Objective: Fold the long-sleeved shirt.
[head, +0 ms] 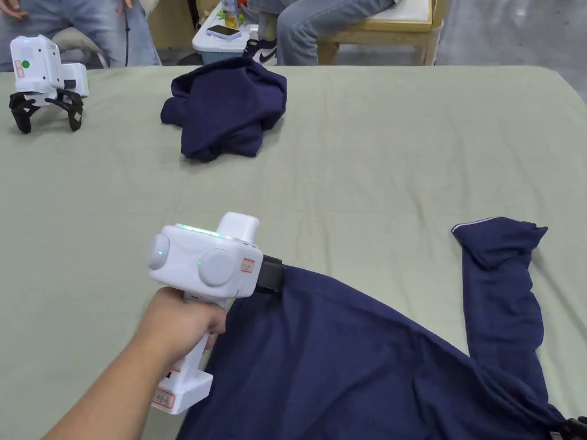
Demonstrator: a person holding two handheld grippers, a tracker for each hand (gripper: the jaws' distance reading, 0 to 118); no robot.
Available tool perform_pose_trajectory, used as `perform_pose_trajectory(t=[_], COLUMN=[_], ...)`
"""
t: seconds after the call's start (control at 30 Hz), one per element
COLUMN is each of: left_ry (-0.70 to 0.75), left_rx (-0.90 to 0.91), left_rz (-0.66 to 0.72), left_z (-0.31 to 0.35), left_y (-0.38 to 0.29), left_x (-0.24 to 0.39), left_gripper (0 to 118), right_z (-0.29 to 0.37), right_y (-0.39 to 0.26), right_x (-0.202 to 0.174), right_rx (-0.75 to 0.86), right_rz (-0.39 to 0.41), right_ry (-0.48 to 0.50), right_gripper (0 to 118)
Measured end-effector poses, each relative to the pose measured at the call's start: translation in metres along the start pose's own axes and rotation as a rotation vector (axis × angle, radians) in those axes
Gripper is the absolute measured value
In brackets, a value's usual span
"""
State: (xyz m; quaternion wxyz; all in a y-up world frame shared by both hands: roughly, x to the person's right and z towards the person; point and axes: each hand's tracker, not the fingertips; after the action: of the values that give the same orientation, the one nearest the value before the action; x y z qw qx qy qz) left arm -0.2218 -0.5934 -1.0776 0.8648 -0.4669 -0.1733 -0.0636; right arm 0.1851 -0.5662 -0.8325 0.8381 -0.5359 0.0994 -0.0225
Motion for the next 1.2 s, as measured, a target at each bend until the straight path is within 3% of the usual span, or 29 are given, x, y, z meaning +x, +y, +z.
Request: perform_pose_trajectory(t=[0.03, 0.07, 0.1, 0.13, 0.23, 0.53, 0.63, 0.73, 0.87, 1.2], left_ry=[-0.034, -0.015, -0.019, -0.001, -0.033, -0.050, -0.052, -0.038, -0.030, 0.020], left_rx=[-0.021, -0.019, -0.014, -0.016, -0.033, 0.125, 0.181, 0.267, 0.412, 0.714], left_rz=[0.019, 0.008, 0.005, 0.004, 0.085, 0.125, 0.140, 0.147, 0.168, 0.090], left_z=[0.005, 0.011, 0.016, 0.016, 0.027, 0.056, 0.124, 0.192, 0.284, 0.514], left_y=[-0.001, -0.002, -0.003, -0.003, -0.005, -0.002, 0.003, 0.028, 0.057, 0.129], left_x=[0.000, 0.001, 0.002, 0.002, 0.000, -0.005, -0.033, -0.013, -0.008, 0.025], left_gripper=[67, 43, 9, 0, 0, 0, 0, 0, 0, 0], right_z=[-0.001, -0.002, -0.002, -0.005, -0.005, 0.049, 0.079, 0.118, 0.190, 0.393], right_y=[-0.001, -0.001, -0.002, -0.002, -0.002, 0.014, 0.031, 0.059, 0.105, 0.188], right_x=[0.000, 0.001, 0.001, 0.000, -0.002, -0.014, -0.019, -0.021, -0.035, -0.054], right_rx=[-0.004, -0.006, -0.007, -0.007, -0.005, 0.159, 0.257, 0.359, 0.501, 0.815], right_rz=[0.000, -0.001, 0.001, 0.005, 0.011, -0.019, -0.012, -0.026, 0.074, 0.097], right_ry=[-0.003, -0.005, -0.006, -0.009, -0.022, -0.048, -0.068, -0.039, -0.122, -0.220], right_gripper=[1, 1, 1, 1, 1, 1, 1, 1, 1, 1])
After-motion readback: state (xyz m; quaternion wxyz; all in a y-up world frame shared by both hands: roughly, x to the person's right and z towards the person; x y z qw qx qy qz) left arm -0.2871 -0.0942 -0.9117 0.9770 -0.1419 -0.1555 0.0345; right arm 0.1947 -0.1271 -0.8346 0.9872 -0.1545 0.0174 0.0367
